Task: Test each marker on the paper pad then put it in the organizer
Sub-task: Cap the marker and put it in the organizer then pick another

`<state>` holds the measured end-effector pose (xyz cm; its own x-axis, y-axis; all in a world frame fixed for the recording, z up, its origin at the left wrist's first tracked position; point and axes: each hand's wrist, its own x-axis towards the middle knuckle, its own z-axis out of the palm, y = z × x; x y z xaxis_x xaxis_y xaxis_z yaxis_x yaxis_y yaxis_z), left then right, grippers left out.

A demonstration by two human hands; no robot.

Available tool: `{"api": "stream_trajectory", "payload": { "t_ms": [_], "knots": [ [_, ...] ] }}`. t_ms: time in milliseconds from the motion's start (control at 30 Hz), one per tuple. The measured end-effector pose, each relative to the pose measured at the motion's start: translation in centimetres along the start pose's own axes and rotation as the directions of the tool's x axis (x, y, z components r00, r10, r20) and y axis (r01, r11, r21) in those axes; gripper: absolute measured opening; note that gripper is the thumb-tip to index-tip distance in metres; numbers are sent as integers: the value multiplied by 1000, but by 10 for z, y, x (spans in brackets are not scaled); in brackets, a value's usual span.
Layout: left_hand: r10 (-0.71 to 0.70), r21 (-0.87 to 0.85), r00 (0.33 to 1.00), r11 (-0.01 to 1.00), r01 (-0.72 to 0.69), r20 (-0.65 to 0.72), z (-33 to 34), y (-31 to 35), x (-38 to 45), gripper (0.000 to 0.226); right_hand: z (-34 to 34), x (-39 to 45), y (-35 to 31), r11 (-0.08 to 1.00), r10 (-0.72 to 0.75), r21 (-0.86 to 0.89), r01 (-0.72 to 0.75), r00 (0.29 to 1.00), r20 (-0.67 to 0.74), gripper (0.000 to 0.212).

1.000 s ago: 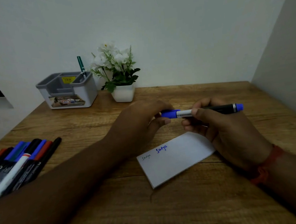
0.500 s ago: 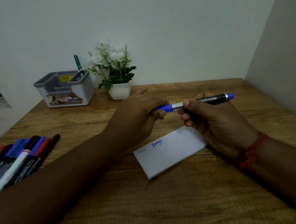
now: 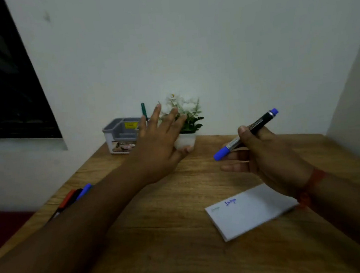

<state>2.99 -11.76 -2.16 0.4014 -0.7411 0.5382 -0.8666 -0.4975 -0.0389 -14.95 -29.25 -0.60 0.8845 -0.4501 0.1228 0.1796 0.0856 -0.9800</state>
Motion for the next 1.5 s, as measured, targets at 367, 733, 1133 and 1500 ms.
{"api": "stream_trajectory", "payload": {
  "t_ms": [367, 733, 1133, 1500],
  "knots": [
    [-317, 166, 948, 936, 310, 16, -9, -93, -41, 87, 123, 93, -23, 726, -74, -665, 175, 981, 177, 36],
    [-368, 131, 927, 925, 356, 80, -11, -111, -50, 84, 193, 193, -53, -190, -109, -929, 317, 934, 341, 32],
    [-398, 183, 907, 910, 371, 138, -19, -108, -51, 85, 230, 235, -26, -261, 49, -922, 287, 957, 284, 42],
    [-250, 133, 842, 968, 212, 478, -33, -111, -55, 66, 197, 217, -33, -249, -417, -836, 490, 725, 549, 31]
  ]
}}
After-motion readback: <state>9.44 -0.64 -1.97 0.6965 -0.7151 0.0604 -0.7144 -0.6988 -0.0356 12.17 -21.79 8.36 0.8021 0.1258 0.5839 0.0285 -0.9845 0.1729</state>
